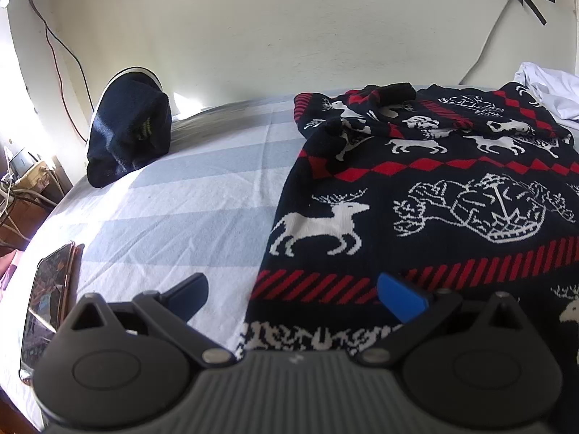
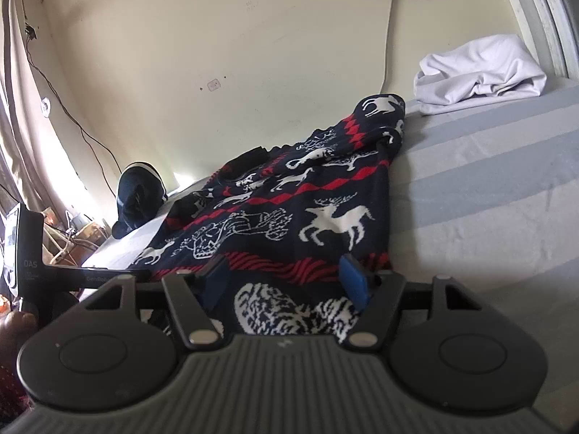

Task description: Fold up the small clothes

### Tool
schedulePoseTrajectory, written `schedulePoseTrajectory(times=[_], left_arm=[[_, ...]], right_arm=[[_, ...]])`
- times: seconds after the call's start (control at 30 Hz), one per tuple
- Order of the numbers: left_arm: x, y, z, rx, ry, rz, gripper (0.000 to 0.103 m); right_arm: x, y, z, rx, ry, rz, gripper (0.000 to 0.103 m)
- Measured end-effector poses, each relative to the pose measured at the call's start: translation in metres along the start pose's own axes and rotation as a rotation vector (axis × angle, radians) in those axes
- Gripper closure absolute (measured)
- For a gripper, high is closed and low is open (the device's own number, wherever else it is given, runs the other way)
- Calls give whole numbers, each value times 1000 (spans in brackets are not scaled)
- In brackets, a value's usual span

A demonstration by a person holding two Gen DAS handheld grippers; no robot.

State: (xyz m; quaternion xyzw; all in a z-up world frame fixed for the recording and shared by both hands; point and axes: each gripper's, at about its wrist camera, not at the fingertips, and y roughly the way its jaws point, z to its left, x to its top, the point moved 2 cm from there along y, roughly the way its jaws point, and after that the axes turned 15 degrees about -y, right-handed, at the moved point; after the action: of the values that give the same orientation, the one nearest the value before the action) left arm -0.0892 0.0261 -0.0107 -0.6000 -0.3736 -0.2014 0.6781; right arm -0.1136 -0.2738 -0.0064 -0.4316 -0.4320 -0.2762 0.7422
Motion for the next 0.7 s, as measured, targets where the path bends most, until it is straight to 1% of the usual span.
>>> schedulePoseTrajectory(times=[0.07,0.2,0.27,0.3,0.33,0.5,0.57,0.63,0.7], left_arm=[[0,0,0,-1,1,0,0],[0,0,0,0,0,-1,0],[0,0,-1,0,-1,-1,0],[0,0,-1,0,-1,-2,0],[0,0,-1,0,-1,-2,0],[-1,0,-1,-3,11,-10,0],[-1,0,1,-13,14,-8,0],[0,1,4,-41,30,0,0],[2,0,12,-84,42,27,0]], right_arm=[[1,-7,-2,-6,-11,1,52],[1,-19,1,-46,-80,10,60],[-1,-18,1,-58,-106,39,61],[-3,-14,-1,-77,-115,69,61],[-6,-10,-4,-96,-115,87,64],[-6,-13,-16,-83,-22,57,64],[-4,-20,-17,-79,-15,38,61],[-1,-30,-16,-80,-25,20,60],[2,-41,-19,-58,-22,14,60]])
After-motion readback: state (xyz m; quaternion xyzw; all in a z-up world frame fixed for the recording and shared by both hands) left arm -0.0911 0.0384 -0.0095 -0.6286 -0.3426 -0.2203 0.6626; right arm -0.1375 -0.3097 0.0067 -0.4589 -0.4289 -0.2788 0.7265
